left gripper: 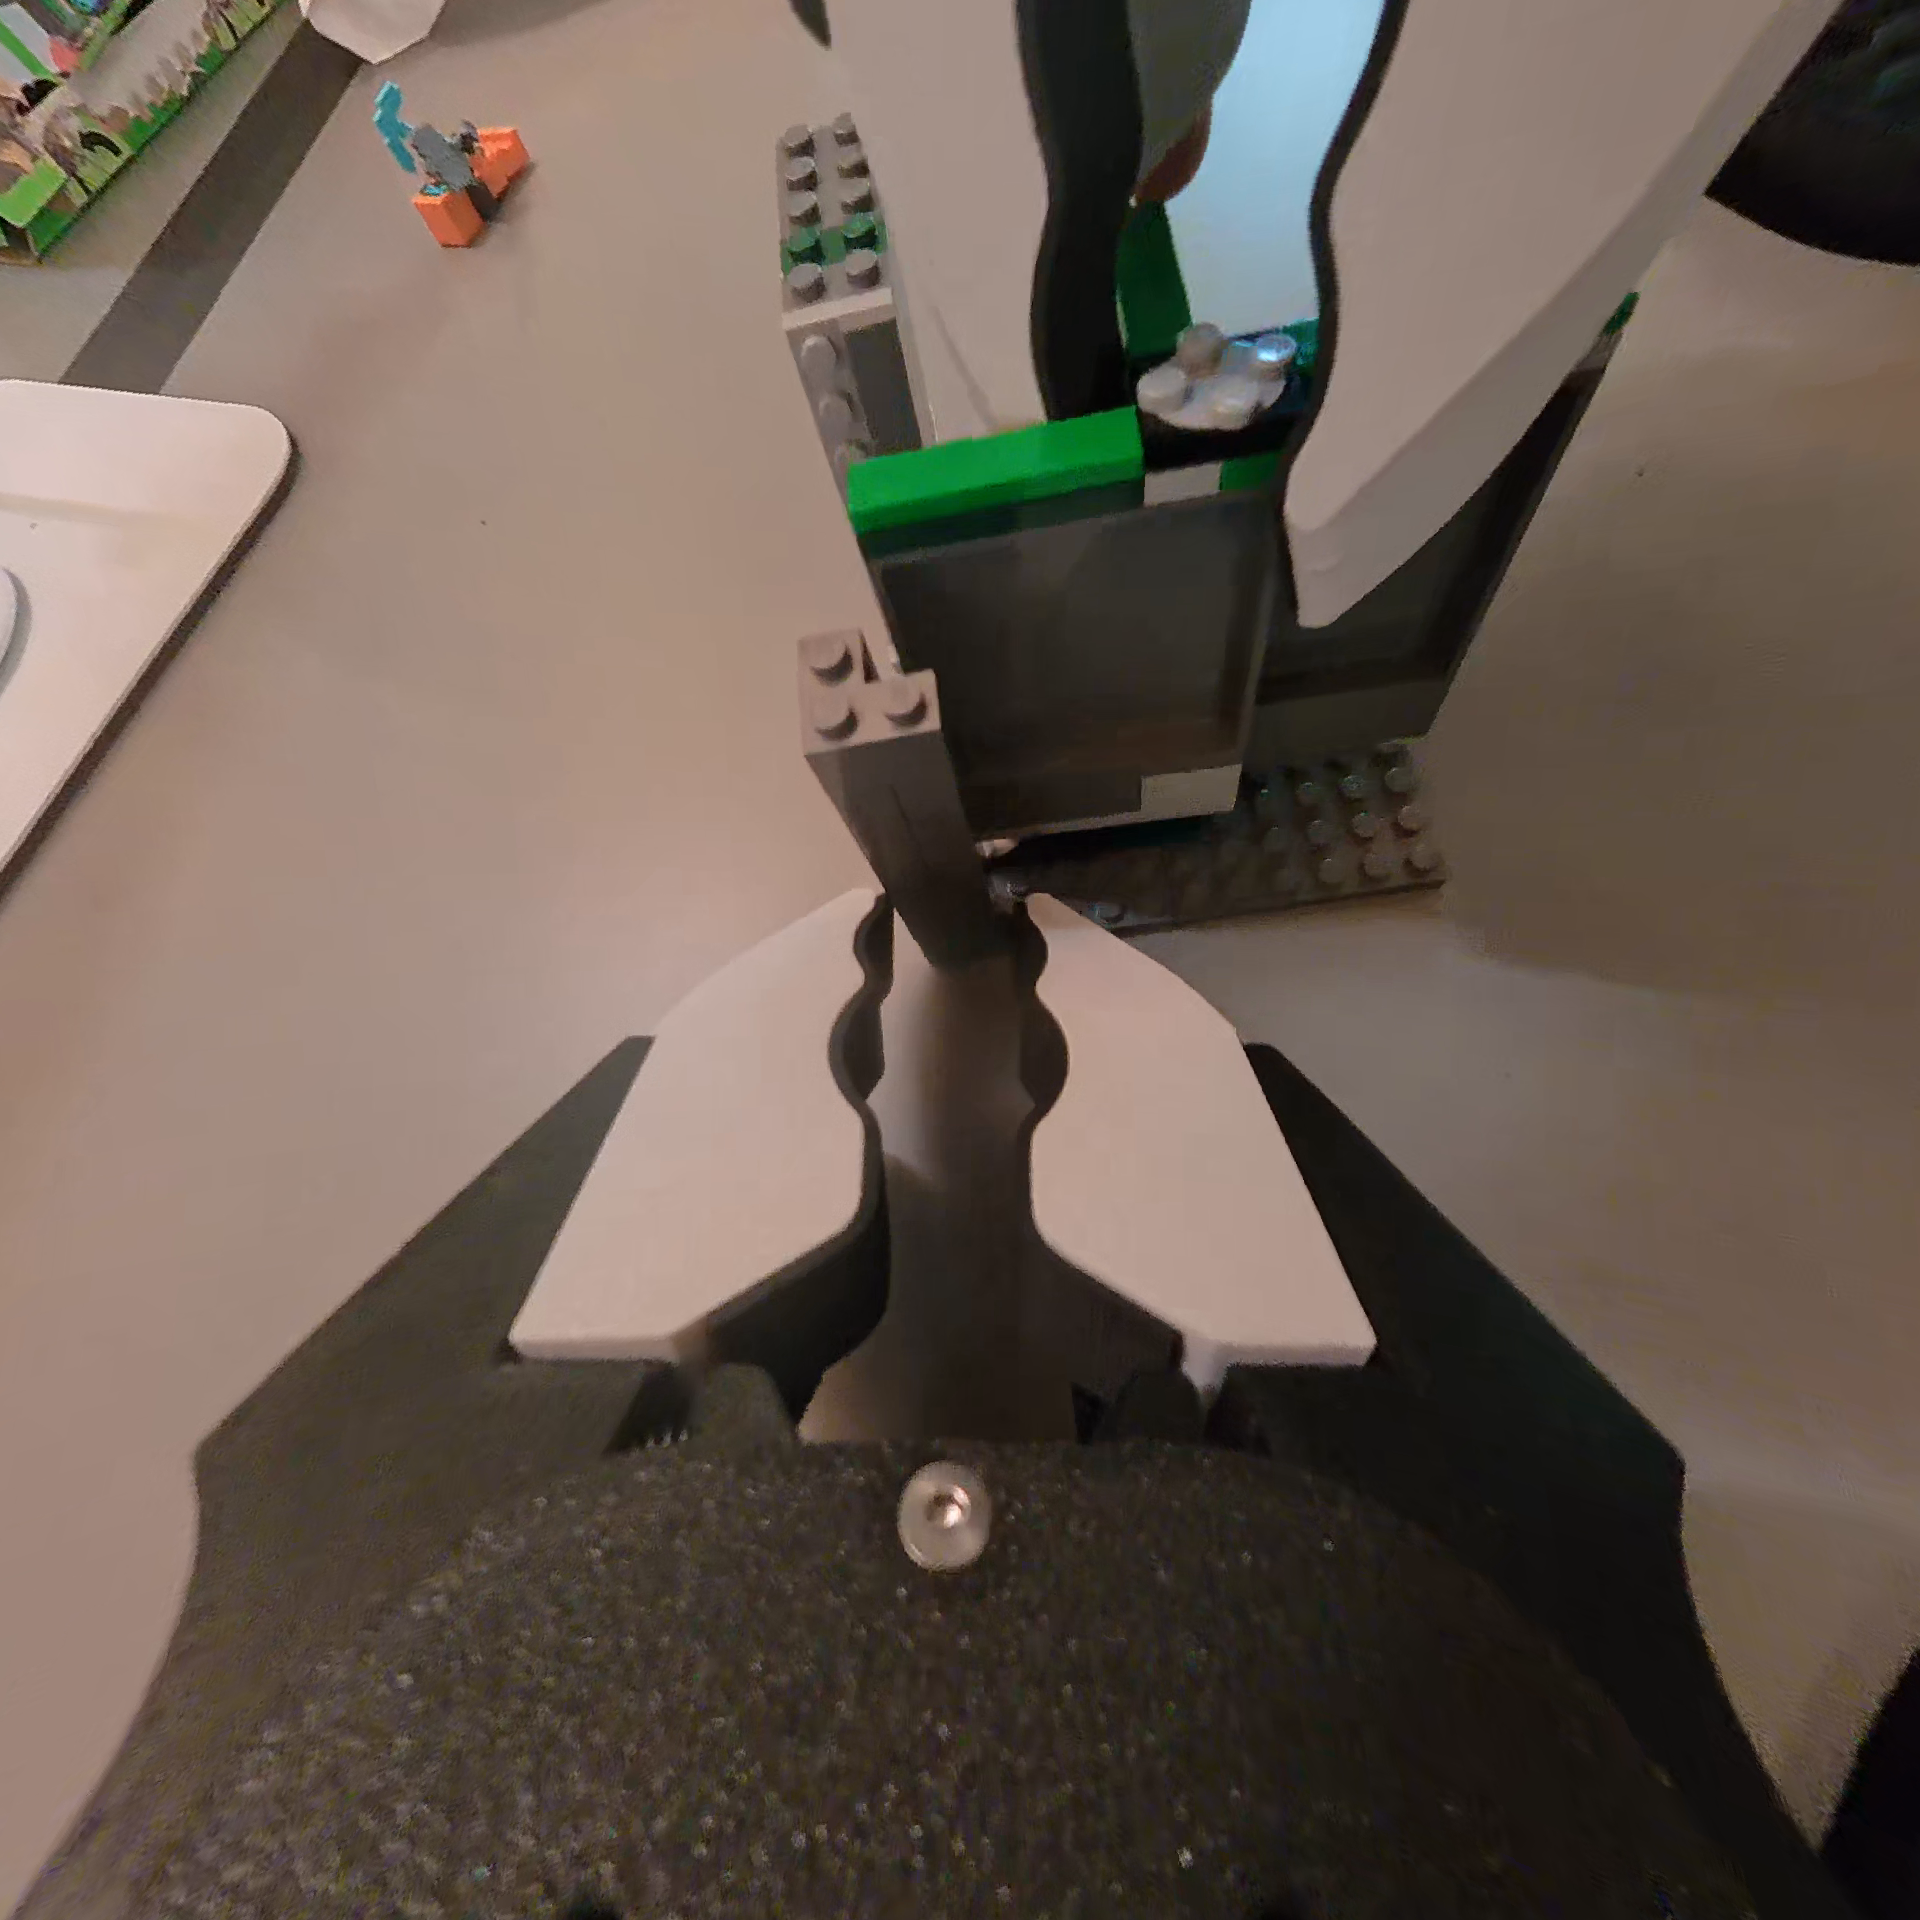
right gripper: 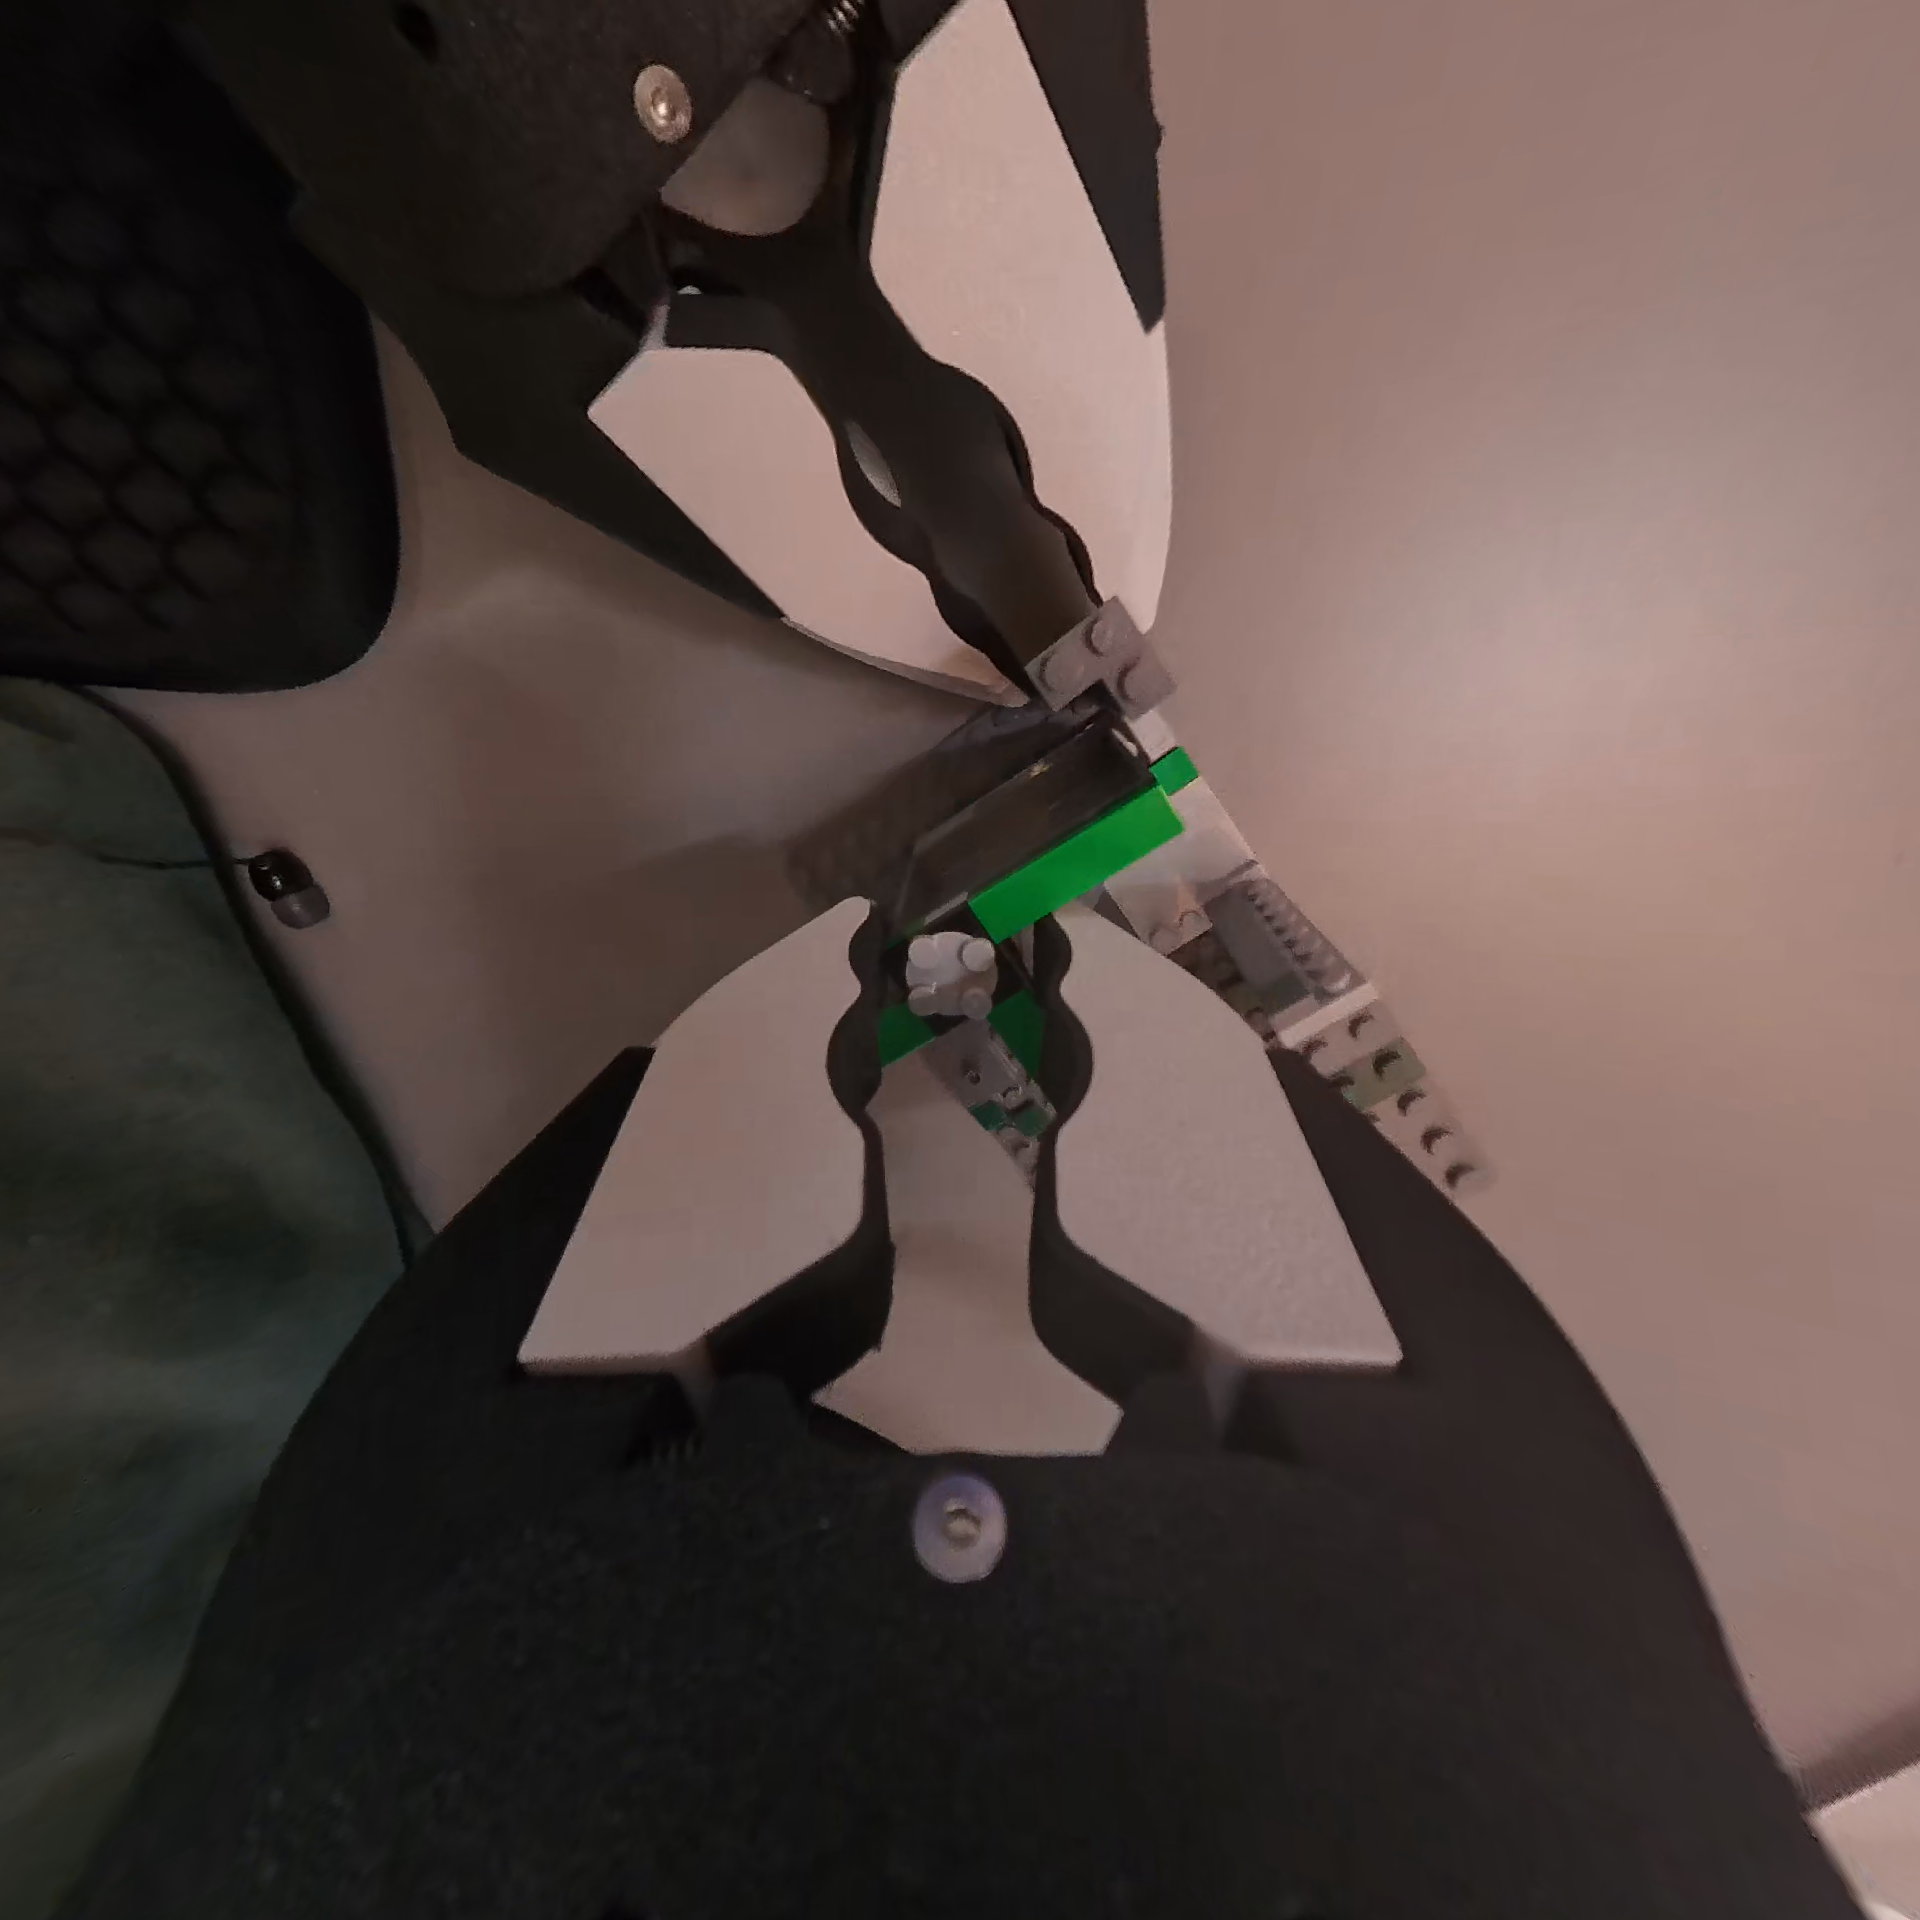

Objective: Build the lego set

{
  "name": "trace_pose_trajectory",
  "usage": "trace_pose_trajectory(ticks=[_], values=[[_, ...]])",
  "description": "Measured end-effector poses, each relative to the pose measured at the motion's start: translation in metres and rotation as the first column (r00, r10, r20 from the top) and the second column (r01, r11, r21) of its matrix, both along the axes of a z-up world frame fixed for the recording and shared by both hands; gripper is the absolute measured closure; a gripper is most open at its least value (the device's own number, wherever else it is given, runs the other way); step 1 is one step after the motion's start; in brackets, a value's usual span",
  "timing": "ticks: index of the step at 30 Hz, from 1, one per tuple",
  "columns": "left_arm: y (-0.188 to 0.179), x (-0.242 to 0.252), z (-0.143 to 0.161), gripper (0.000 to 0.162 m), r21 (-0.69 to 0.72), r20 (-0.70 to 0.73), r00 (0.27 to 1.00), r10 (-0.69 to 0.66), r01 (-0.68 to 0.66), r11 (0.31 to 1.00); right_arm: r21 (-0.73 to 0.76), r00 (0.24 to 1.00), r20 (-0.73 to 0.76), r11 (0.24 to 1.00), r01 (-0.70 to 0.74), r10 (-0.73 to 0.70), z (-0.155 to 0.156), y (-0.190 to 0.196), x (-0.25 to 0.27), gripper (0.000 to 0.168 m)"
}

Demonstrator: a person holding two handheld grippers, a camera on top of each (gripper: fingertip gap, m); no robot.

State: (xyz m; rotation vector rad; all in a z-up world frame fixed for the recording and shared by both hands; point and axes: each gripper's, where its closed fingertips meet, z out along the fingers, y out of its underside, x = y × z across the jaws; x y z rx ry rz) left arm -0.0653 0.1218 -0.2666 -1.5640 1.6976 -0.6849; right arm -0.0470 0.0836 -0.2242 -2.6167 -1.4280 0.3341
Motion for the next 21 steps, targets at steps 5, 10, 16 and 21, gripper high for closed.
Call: trace_pose_trajectory(ticks=[5,10,16,21], values=[[0.0003,-0.0006,-0.0025,0.142,-0.001,-0.011,1.000,0.000,0.000,1.000,-0.019,1.000,0.018,1.000,0.011,-0.011,-0.0056,0.0012,0.0013,0.142],[0.0003,-0.0006,-0.0030,0.143,-0.001,-0.014,1.000,-0.001,0.001,1.000,-0.026,1.000,0.011,1.000,0.004,-0.004,-0.0058,0.0020,-0.0027,0.142],[0.0005,-0.0008,-0.0039,0.144,-0.003,-0.017,1.000,0.001,-0.001,1.000,-0.029,1.000,0.025,1.000,0.009,-0.009,-0.0058,0.0015,-0.0022,0.142],[0.0004,-0.0008,-0.0041,0.144,0.000,-0.018,1.000,0.001,-0.001,1.000,-0.039,0.999,0.040,0.999,0.023,-0.022,-0.0065,-0.0002,0.0005,0.142]])
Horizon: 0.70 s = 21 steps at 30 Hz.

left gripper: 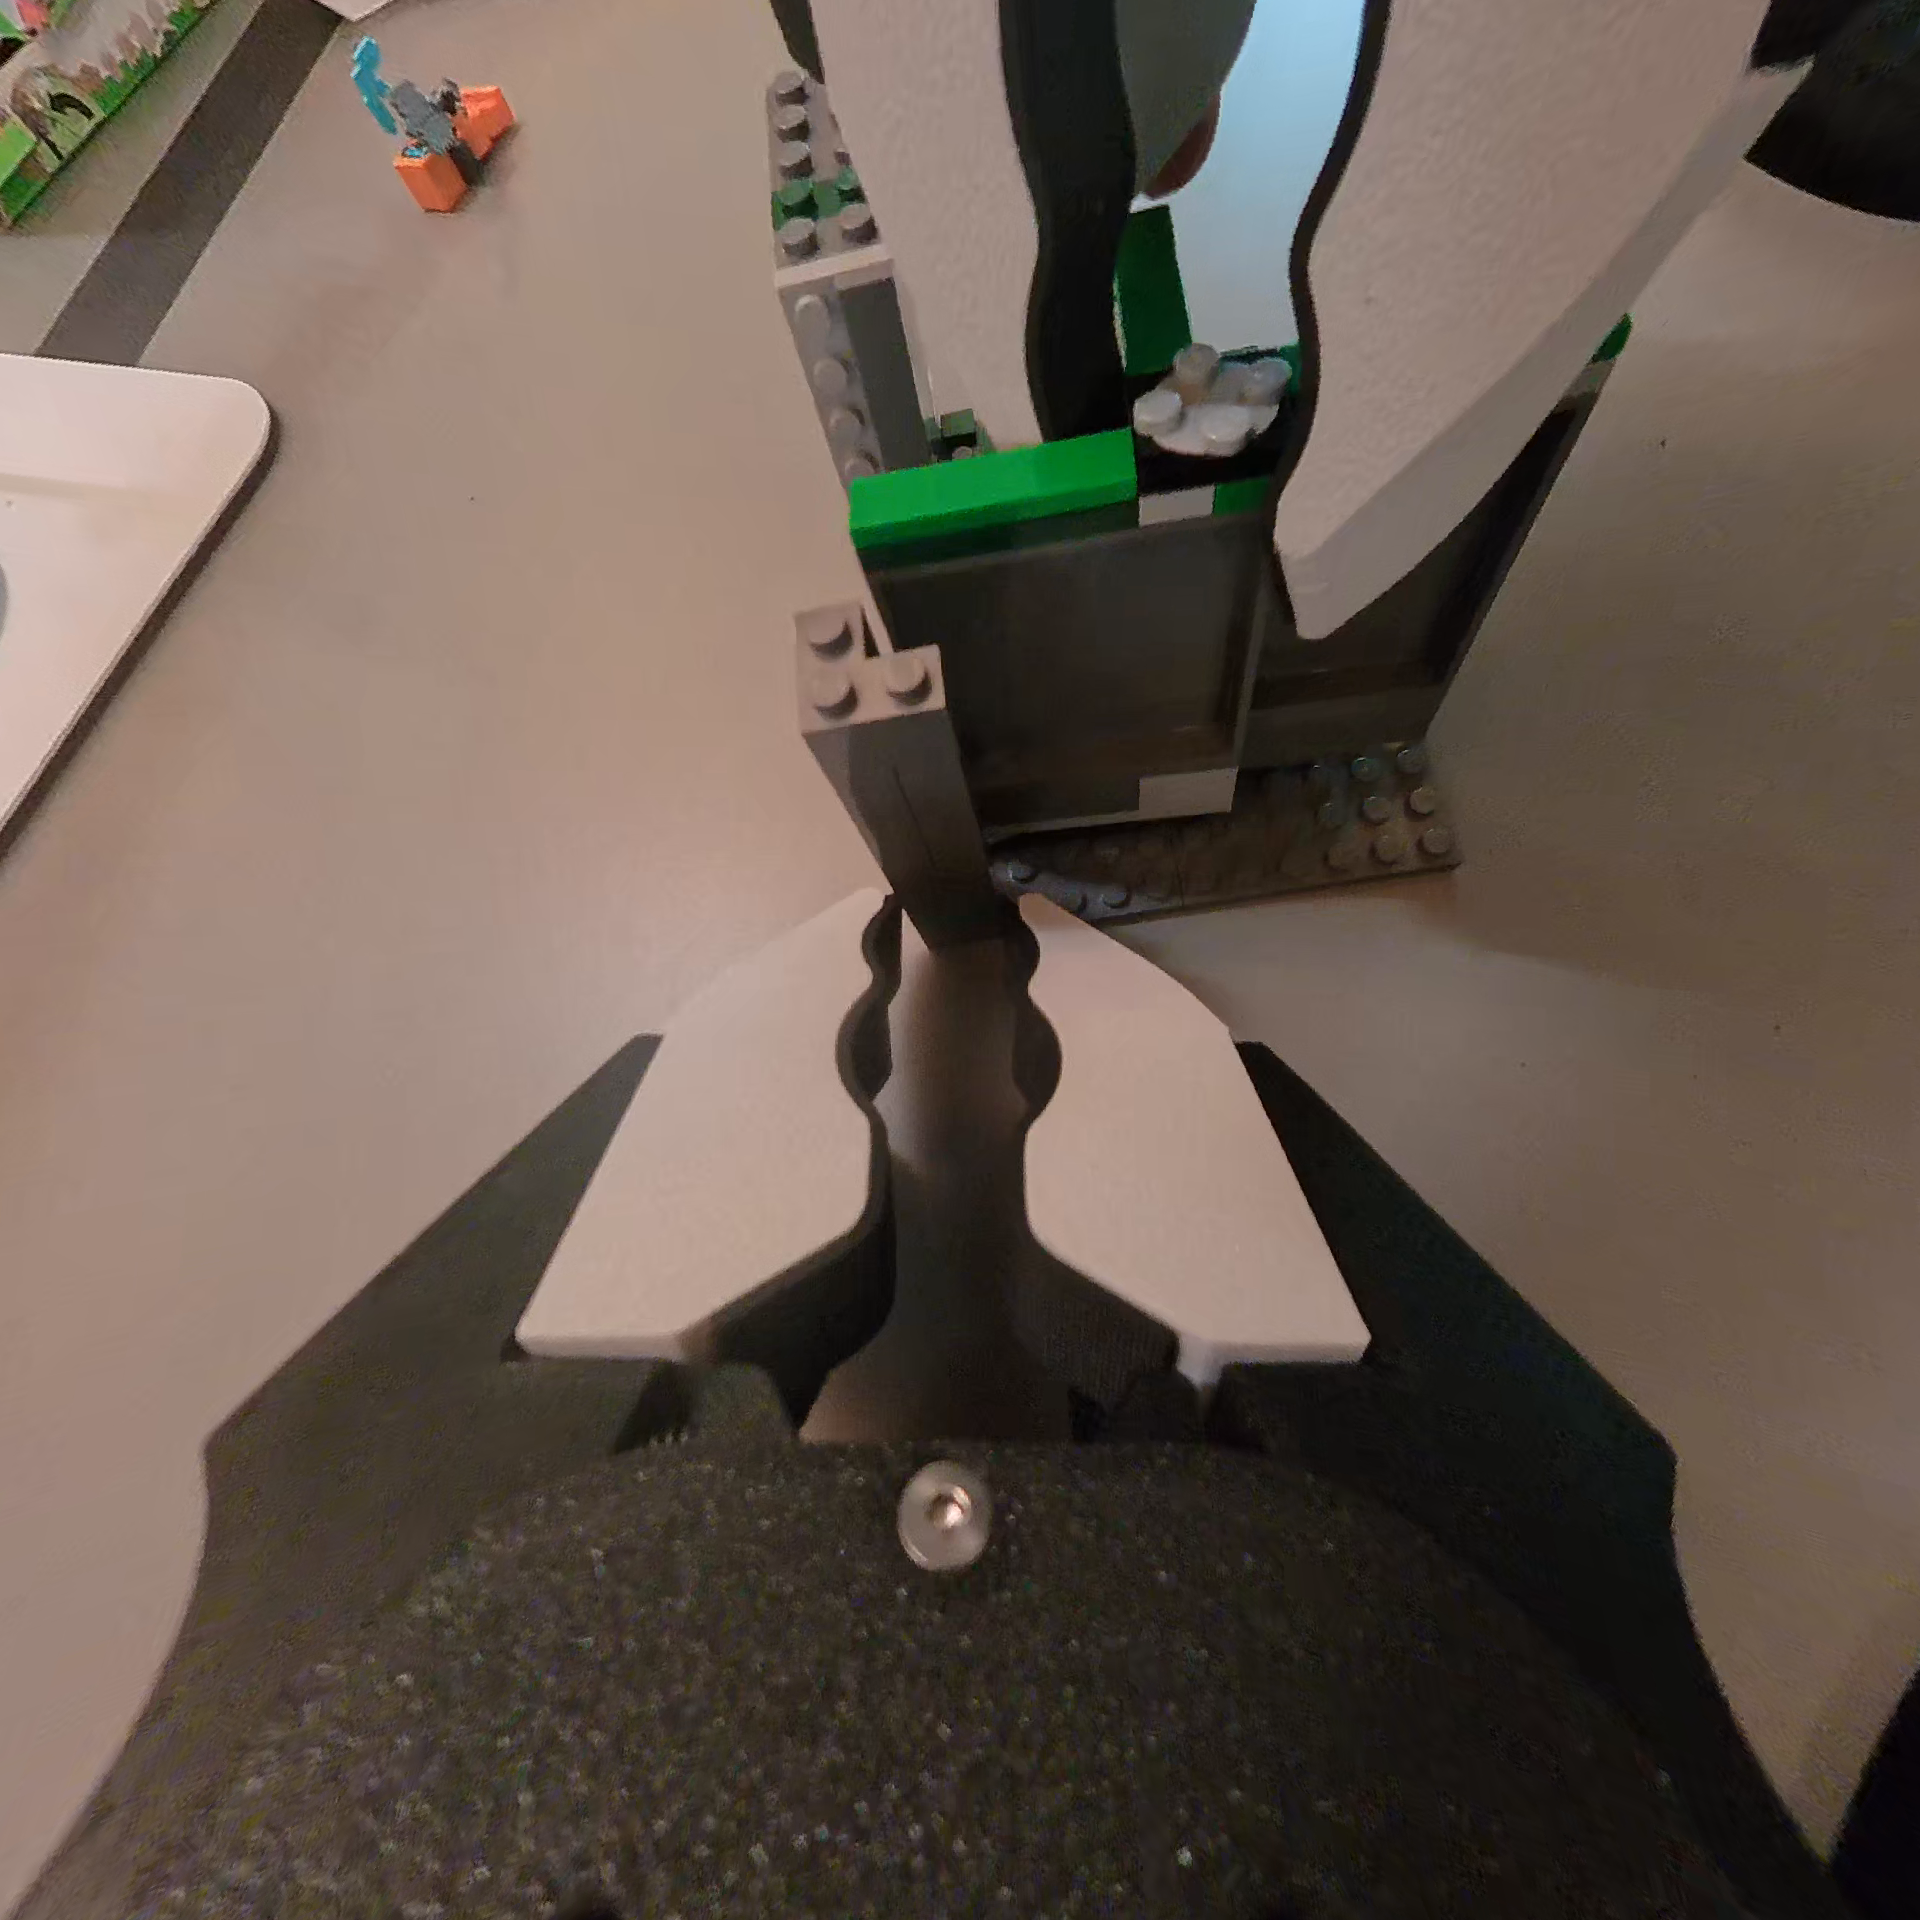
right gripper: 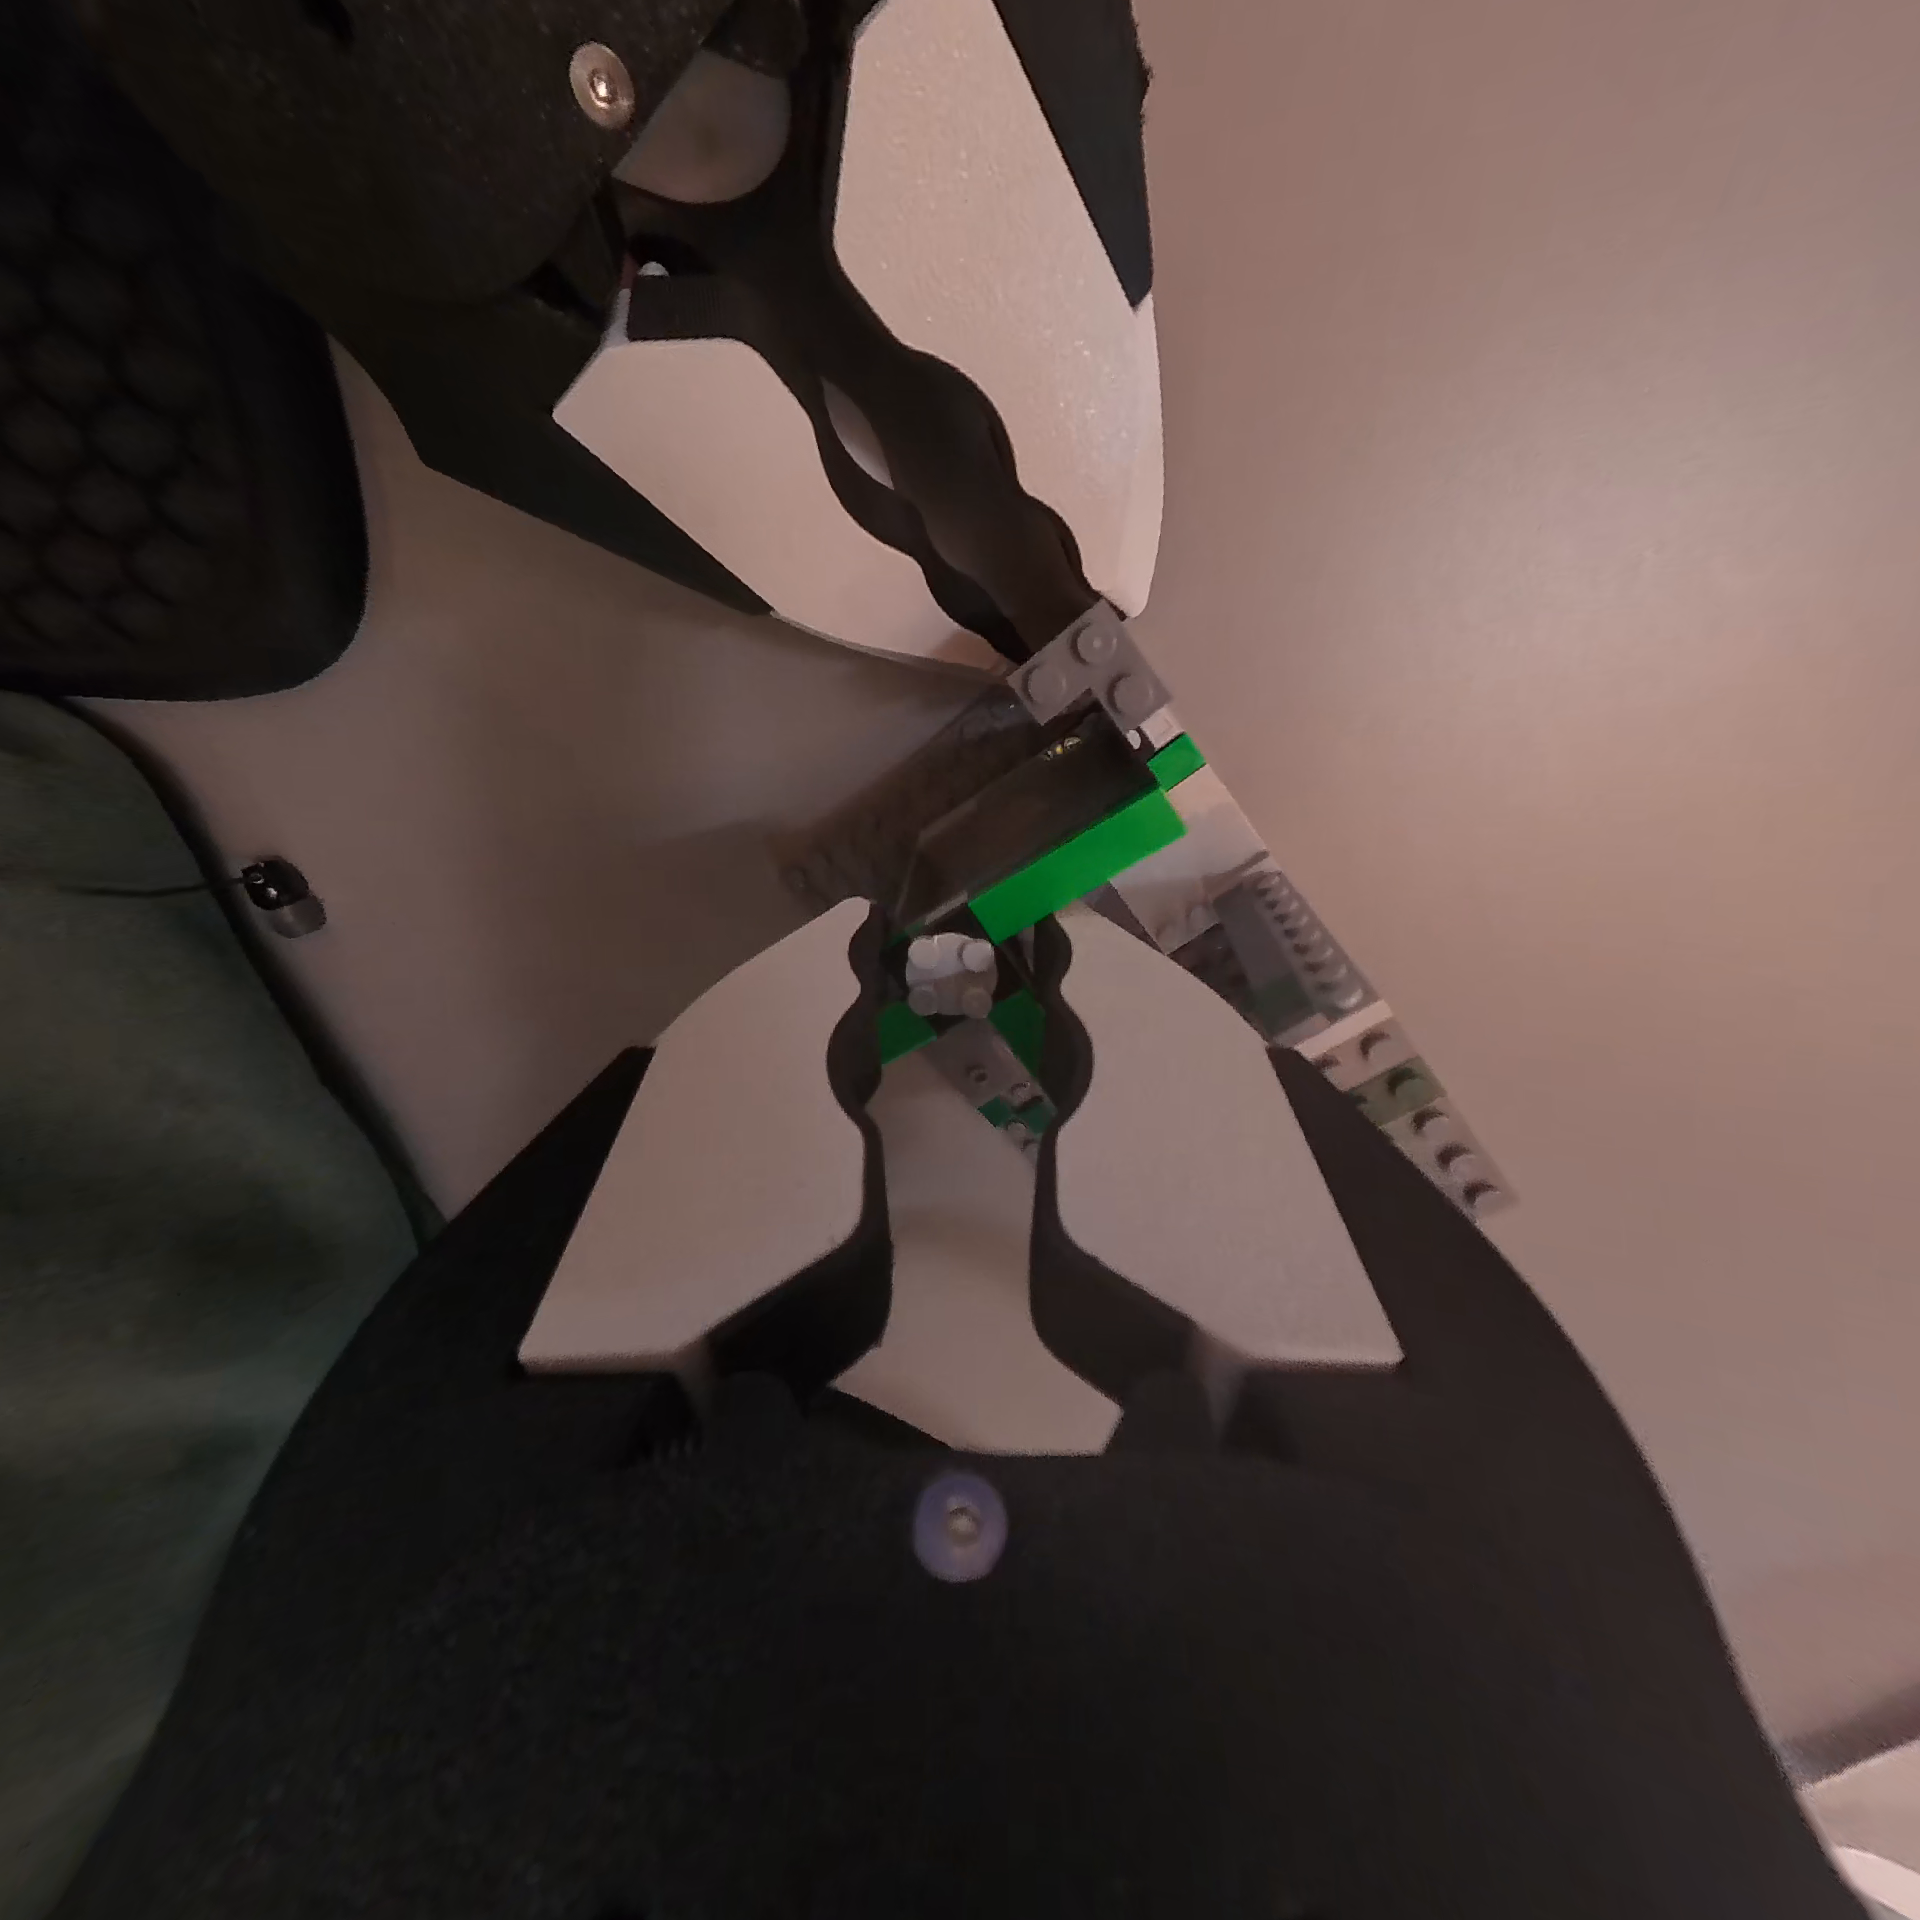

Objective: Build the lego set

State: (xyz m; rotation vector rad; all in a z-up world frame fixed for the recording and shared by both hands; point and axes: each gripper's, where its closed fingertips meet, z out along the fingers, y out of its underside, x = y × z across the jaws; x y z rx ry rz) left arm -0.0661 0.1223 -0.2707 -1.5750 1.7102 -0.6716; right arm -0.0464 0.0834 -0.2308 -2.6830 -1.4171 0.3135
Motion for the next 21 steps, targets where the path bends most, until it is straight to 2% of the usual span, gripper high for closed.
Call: trace_pose_trajectory(ticks=[21], values=[[-0.0009,0.0001,-0.0013,0.144,0.011,-0.007,1.000,-0.009,0.009,1.000,-0.049,0.998,0.058,0.998,-0.025,0.028,-0.0017,-0.0065,0.0014,0.142]])
